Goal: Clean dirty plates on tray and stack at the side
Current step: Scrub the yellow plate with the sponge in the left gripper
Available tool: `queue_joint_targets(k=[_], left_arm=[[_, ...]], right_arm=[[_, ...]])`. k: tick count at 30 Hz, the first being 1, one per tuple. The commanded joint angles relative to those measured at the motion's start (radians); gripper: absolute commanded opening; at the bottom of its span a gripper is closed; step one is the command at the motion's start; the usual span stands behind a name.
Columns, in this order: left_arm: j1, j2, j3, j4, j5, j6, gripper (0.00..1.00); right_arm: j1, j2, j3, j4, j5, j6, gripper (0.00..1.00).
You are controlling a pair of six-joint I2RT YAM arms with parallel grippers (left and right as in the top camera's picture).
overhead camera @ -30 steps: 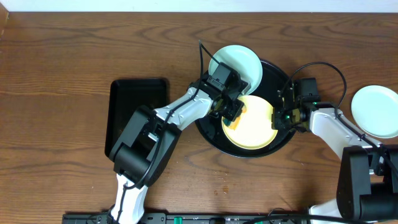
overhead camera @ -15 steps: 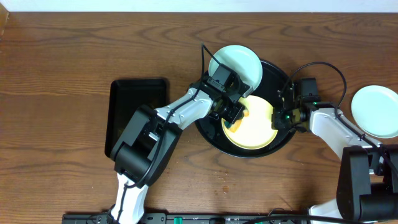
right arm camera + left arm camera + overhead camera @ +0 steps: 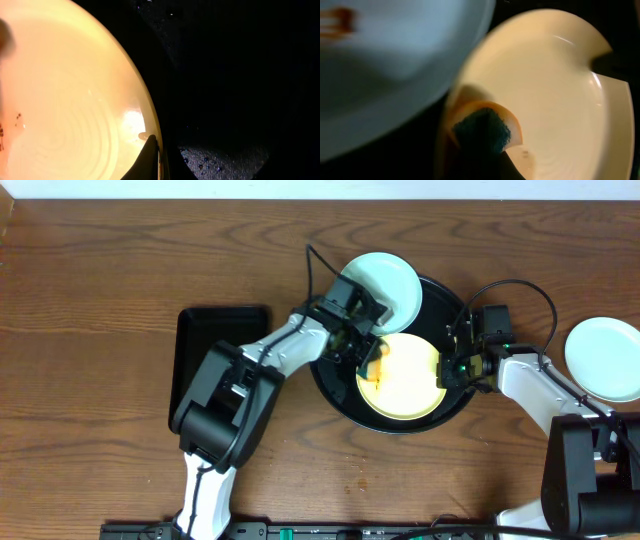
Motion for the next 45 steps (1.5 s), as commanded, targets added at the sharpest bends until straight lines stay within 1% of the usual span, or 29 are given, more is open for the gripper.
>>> queue_joint_targets(k=[1, 10, 18, 21, 28, 42, 45], left_arm=[[0.029, 0.031, -0.007, -0.013, -0.041, 0.052, 0.07], [-0.035, 0.044, -0.034, -0.055, -0.045, 0.108, 0.07], [-0.042, 0.051, -0.060, -0.069, -0.043, 0.107, 0.07], [-0.043, 0.051, -0.086, -0.067, -0.014, 0.108, 0.08], [-0.055, 0.051, -0.136, -0.061, -0.001, 0.107, 0.08], [-0.057, 0.050, -0.143, -0.018, 0.264, 0.086, 0.08], [-0.049, 0.039, -0.142, 0.059, 0.342, 0.019, 0.07]], right_arm=[[0.007, 0.026, -0.010, 0.000, -0.001, -0.005, 0.01], [0.007, 0.026, -0.010, 0.000, -0.001, -0.005, 0.01], [0.007, 0.026, -0.010, -0.001, -0.001, -0.012, 0.01], [0.007, 0.026, -0.010, -0.001, -0.001, -0.012, 0.01], [0.007, 0.026, -0.010, -0.001, -0.001, -0.012, 0.01], [0.007, 0.026, -0.010, -0.001, -0.001, -0.012, 0.01], [0.007, 0.026, -0.010, 0.000, -0.001, -0.012, 0.01]])
